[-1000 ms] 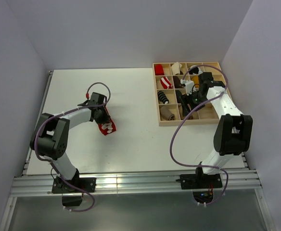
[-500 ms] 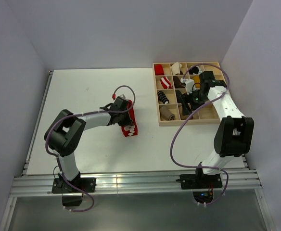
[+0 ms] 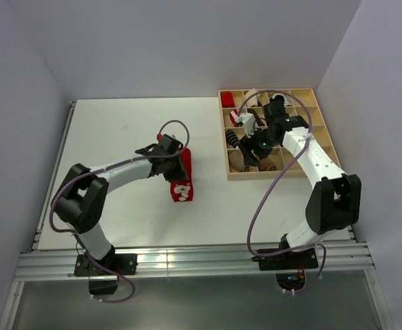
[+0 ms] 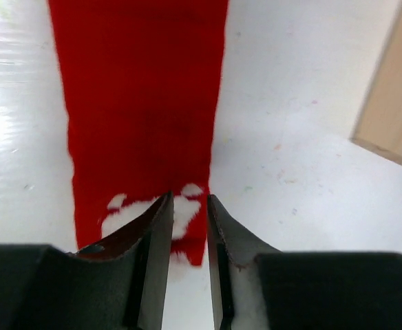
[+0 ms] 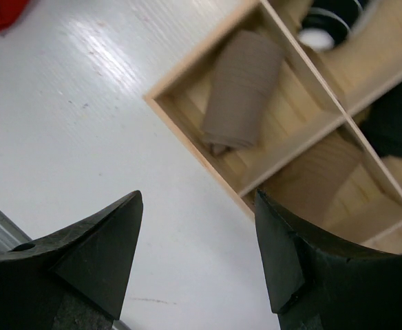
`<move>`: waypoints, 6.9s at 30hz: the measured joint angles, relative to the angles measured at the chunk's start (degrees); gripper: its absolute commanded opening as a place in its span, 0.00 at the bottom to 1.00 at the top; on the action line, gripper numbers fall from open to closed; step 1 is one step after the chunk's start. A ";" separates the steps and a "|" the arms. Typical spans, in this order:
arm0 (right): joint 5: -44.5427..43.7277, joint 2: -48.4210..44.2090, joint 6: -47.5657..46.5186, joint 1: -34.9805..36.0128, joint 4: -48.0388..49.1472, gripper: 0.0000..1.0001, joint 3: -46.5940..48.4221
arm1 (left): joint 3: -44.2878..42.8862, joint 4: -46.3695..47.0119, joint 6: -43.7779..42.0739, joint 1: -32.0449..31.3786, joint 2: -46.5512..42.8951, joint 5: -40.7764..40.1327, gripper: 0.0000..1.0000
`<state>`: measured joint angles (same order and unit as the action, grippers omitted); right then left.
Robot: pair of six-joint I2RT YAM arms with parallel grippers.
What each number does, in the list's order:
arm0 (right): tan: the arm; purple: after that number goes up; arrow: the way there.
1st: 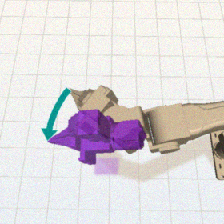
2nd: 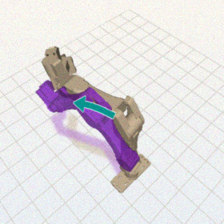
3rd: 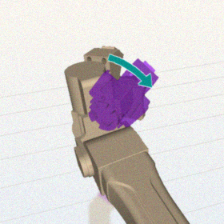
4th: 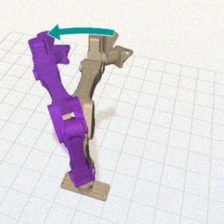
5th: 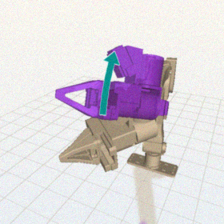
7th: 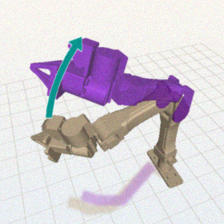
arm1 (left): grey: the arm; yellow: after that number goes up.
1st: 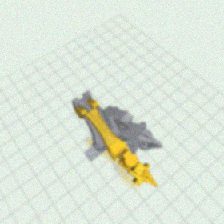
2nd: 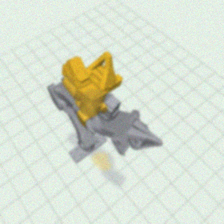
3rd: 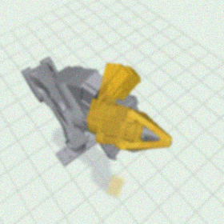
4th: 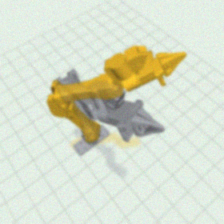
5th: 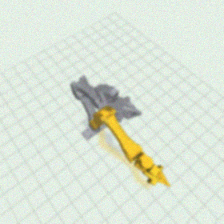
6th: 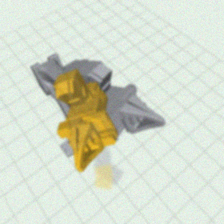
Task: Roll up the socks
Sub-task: Move the sock to the center of the board, then roll the sock at the center of the board.
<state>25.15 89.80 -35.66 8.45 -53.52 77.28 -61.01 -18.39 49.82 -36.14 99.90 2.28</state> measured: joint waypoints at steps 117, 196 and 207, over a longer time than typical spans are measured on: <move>31.30 50.10 -8.94 24.52 -23.67 0.21 26.23 | 36.17 50.07 -15.37 -3.34 -13.31 14.86 0.42; -14.27 -12.17 -16.96 57.18 53.24 0.43 -44.72 | 22.58 14.69 7.50 10.75 0.76 43.30 0.00; -20.59 -7.65 -20.61 57.42 65.42 0.43 -46.80 | 22.64 14.80 6.32 10.97 0.98 44.02 0.00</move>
<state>4.56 82.15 -56.27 65.87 11.90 30.48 -38.37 -3.60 56.14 -25.17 100.88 46.30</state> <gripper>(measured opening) 0.434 0.033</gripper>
